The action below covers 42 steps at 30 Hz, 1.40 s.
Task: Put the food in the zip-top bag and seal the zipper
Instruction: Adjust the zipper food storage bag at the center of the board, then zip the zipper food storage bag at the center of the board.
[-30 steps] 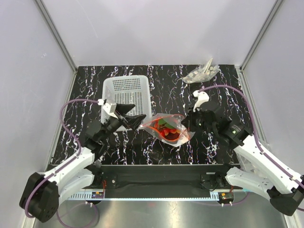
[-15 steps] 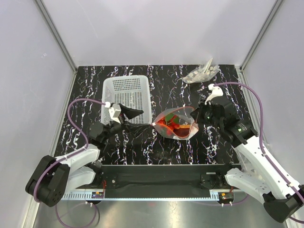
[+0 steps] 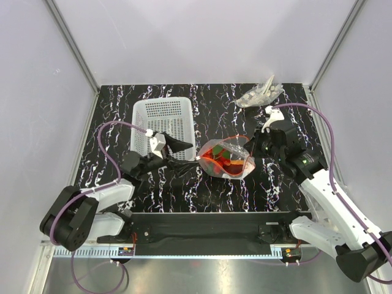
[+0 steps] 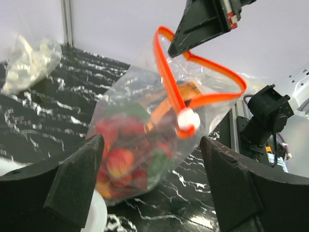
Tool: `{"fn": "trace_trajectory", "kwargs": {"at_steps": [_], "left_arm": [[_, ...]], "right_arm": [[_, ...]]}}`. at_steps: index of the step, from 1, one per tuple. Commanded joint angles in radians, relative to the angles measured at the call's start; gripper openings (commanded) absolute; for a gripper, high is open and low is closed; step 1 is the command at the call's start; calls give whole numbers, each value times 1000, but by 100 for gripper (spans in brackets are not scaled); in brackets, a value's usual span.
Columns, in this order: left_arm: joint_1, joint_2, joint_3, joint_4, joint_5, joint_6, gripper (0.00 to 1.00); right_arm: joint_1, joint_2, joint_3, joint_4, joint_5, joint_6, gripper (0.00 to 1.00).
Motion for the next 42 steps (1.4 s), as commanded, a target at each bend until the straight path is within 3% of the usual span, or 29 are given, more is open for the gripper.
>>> {"fn": "trace_trajectory", "kwargs": {"at_steps": [1, 9, 12, 13, 18, 21, 22, 23, 24, 26, 28, 31, 33, 37, 42], "left_arm": [[-36, 7, 89, -16, -3, 130, 84], [-93, 45, 157, -153, -29, 281, 75], [-116, 60, 184, -196, -41, 316, 65], [-121, 74, 194, -225, -44, 328, 54], [-121, 112, 195, -170, -46, 305, 38], [-121, 123, 201, -138, -41, 282, 23], [-121, 126, 207, -145, -44, 279, 7], [-119, 128, 210, -150, -43, 279, 2], [-121, 132, 214, -150, -41, 278, 0], [-119, 136, 235, -155, -17, 256, 0], [-121, 143, 256, -174, 13, 227, 0], [-121, 146, 309, -223, 63, 187, 0], [-121, 143, 330, -234, 101, 163, 0], [-118, 140, 361, -283, 155, 98, 0], [-119, 146, 395, -336, 224, 68, 0]], "right_arm": [[-9, -12, 45, 54, -37, -31, 0], [-18, 14, 84, 27, -54, -37, 0], [-19, 34, 100, 11, -52, -42, 0], [-21, 36, 101, 8, -51, -42, 0], [-26, 34, 104, 0, -43, -57, 1], [-27, 42, 117, -15, -35, -71, 7], [-27, 42, 120, -25, -23, -73, 9], [-27, 42, 124, -33, -19, -77, 10], [-29, 45, 137, -38, -19, -82, 14], [-26, 39, 152, -46, -52, -123, 46], [-24, 33, 187, -42, -77, -186, 57], [-24, 37, 252, -10, -184, -240, 58], [-26, 47, 265, 62, -366, -284, 58], [-7, 143, 321, 99, -560, -359, 47], [56, 235, 327, 165, -612, -512, 46]]}}
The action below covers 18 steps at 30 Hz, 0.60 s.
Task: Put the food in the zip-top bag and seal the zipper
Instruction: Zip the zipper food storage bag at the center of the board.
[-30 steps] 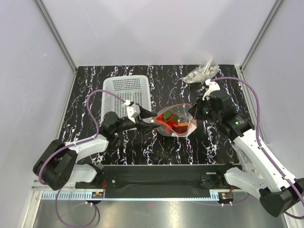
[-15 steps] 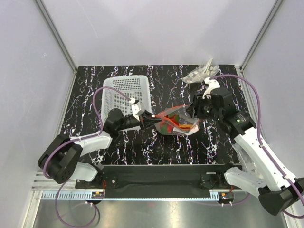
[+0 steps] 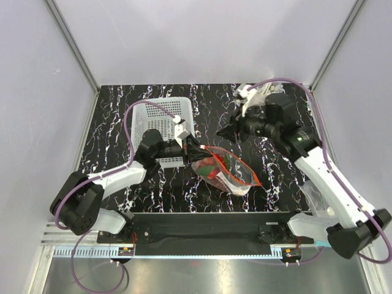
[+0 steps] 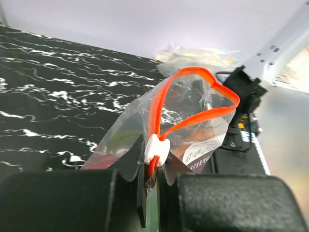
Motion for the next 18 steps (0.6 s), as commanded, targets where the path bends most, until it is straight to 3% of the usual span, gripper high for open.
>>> {"fn": "trace_trajectory", "kwargs": {"at_steps": [1, 8, 18], "left_arm": [[0, -10, 42, 41, 77, -41, 0], [0, -35, 49, -44, 87, 1, 0], [0, -32, 57, -79, 91, 21, 0]], "right_arm": [[46, 47, 16, 66, -125, -153, 46], [129, 179, 97, -46, -160, -294, 43], [163, 195, 75, -83, -154, -352, 47]]}}
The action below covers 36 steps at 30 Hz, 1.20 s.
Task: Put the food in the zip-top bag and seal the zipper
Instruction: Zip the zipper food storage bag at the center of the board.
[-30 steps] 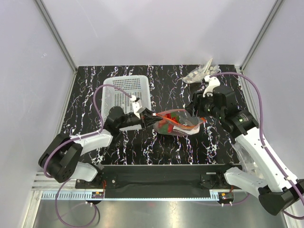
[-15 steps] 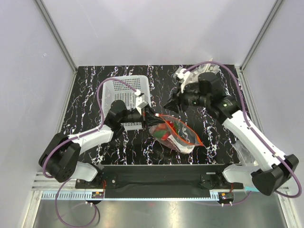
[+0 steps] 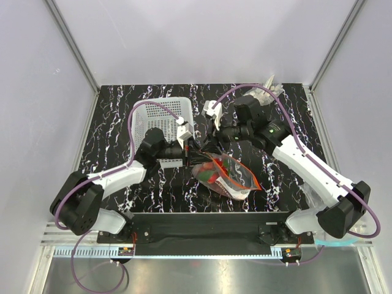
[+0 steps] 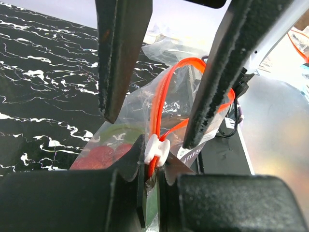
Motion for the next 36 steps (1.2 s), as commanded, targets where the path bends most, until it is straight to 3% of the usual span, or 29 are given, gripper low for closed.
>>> {"fn": "trace_trajectory", "kwargs": {"at_steps": [1, 12, 19, 20, 21, 24, 26, 36], "left_arm": [[-1, -30, 45, 36, 28, 21, 0], [0, -36, 42, 42, 28, 18, 0], [0, -43, 34, 42, 23, 22, 1], [-1, -48, 24, 47, 14, 24, 15], [0, -53, 15, 58, 5, 29, 23], [0, -83, -41, 134, -32, 27, 36], [-1, -93, -47, 136, -43, 35, 37], [0, -74, -65, 151, -49, 30, 38]], "right_arm": [[12, -17, 17, -7, -19, -45, 47], [32, 32, 34, -63, -24, -57, 41], [36, 31, 32, -41, -13, -37, 16], [36, 27, 31, -37, -13, -28, 14], [35, 23, 27, -26, -12, -22, 14], [35, 14, 24, -9, -12, 5, 14], [36, 15, 32, -9, -5, 31, 0], [30, -19, 15, 37, 36, 87, 0]]}}
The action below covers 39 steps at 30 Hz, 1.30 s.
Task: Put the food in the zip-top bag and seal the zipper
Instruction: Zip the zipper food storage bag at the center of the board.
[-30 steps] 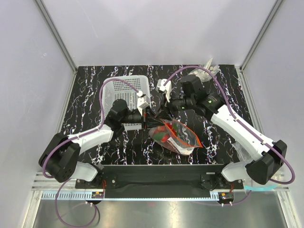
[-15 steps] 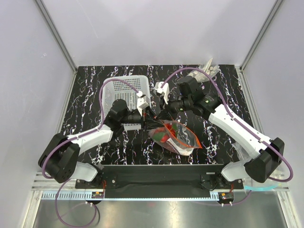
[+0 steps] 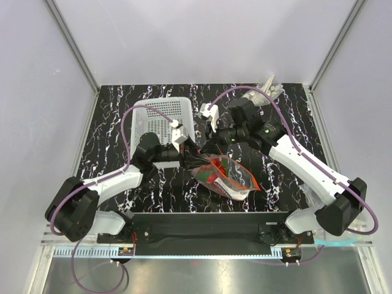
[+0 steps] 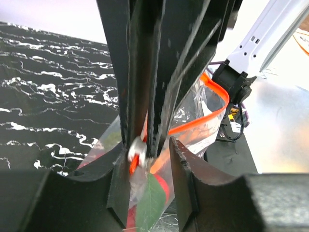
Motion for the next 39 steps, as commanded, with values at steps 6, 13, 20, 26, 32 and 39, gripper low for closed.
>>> {"fn": "trace_trajectory", "kwargs": {"at_steps": [6, 13, 20, 26, 32, 39], "left_arm": [[7, -13, -29, 96, -48, -3, 41], [52, 11, -66, 248, -22, -118, 43], [106, 86, -83, 553, 17, -340, 36], [129, 156, -63, 713, 46, -469, 11], [136, 195, -38, 768, 76, -543, 0], [136, 197, -35, 759, 84, -546, 0]], "right_arm": [[-11, -83, -14, 100, 55, 55, 0], [-24, -112, -52, 130, 50, 71, 0], [-26, -112, -62, 132, 24, 71, 0], [-26, -105, -58, 127, 7, 71, 0], [-26, -102, -58, 120, 16, 67, 10], [-25, -82, -52, 114, 12, 56, 32]]}}
